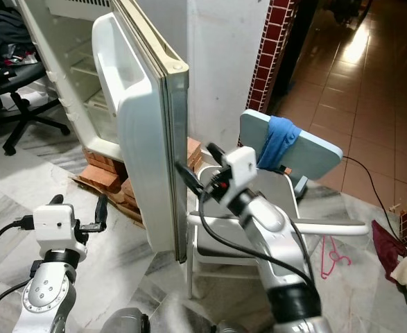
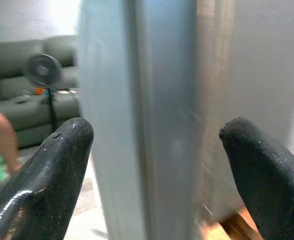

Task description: Restocking fridge

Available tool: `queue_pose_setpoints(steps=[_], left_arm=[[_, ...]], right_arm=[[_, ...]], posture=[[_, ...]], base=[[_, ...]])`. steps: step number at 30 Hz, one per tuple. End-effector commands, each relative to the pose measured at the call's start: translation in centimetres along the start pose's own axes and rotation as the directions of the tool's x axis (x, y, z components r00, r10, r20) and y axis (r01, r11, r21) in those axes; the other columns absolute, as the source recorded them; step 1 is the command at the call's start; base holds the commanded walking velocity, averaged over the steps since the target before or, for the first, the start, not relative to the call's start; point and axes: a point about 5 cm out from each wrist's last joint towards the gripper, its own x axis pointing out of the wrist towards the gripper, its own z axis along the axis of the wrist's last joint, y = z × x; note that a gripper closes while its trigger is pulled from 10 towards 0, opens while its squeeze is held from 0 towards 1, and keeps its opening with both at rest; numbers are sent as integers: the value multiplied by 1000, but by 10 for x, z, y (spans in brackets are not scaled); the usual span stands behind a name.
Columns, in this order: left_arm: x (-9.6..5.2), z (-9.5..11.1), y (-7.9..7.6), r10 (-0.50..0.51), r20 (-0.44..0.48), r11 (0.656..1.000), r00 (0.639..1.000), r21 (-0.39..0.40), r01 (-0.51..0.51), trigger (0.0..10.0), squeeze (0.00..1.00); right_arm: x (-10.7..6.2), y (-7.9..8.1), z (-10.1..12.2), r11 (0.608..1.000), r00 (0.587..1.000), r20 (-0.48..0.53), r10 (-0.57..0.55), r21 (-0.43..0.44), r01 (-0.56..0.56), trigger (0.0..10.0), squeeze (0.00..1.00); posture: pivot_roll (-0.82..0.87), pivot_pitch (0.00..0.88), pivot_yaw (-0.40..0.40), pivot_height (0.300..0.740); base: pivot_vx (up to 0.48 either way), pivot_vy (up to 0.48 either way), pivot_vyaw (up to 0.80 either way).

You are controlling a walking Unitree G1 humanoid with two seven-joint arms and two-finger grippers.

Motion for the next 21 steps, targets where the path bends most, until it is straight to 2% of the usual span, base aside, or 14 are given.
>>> queue_pose_setpoints(steps=[1,4,9,11,12,13,14,15,17,19,20,21], left_arm=[[1,-2,2,-4,-17,1000,1000,8,4,10000,0],[1,-1,5,9,-13,1000,1000,15,-9,10000,0],[-1,0,6,16,-11,1000,1000,20,-16,10000,0],[-1,-1,6,20,-11,1000,1000,21,-20,10000,0],[-1,0,6,22,-10,1000,1000,21,-22,10000,0],[-1,0,7,25,-9,999,1000,20,-25,10000,0],[-1,0,7,26,-9,999,1000,20,-26,10000,0],[0,0,7,26,-9,999,1000,20,-26,10000,0],[0,0,7,25,-8,1000,1000,19,-25,10000,0],[1,0,7,19,-7,1000,1000,19,-19,10000,0],[2,0,6,13,-6,1000,1000,19,-13,10000,0],[3,1,6,6,-4,1000,1000,19,-6,10000,0]], right_arm=[[8,4,1,999,1000,-1,31,-12,-31,10000,0],[23,8,6,996,997,-1,76,-56,-75,10000,0],[42,13,18,990,990,31,136,-29,-135,10000,0],[48,28,31,969,968,72,241,33,-243,10000,0],[46,44,44,924,925,121,361,88,-373,10000,0],[33,72,68,768,799,216,561,224,-600,10000,0],[25,80,77,686,736,255,627,267,-677,10000,0],[17,85,84,621,682,284,674,283,-731,10000,0],[3,87,92,540,614,313,725,294,-788,10000,0],[-10,82,93,500,588,319,744,319,-805,10000,0],[-14,78,90,504,595,305,744,329,-799,10000,0],[-19,72,84,540,631,258,732,346,-767,10000,0]], posture=[[135,63,-10,740],[157,64,-20,740],[177,63,-35,740],[182,62,-38,740],[182,61,-38,740],[181,60,-38,740],[181,60,-38,740],[178,58,-38,740],[174,58,-34,740],[167,59,-30,740],[160,60,-25,740],[154,61,-19,740]], base=[[0,0,0],[0,0,0],[0,0,0],[0,0,0],[0,0,0],[0,0,0],[0,0,0],[0,0,0],[0,0,0],[0,0,0],[0,0,0],[0,0,0]])
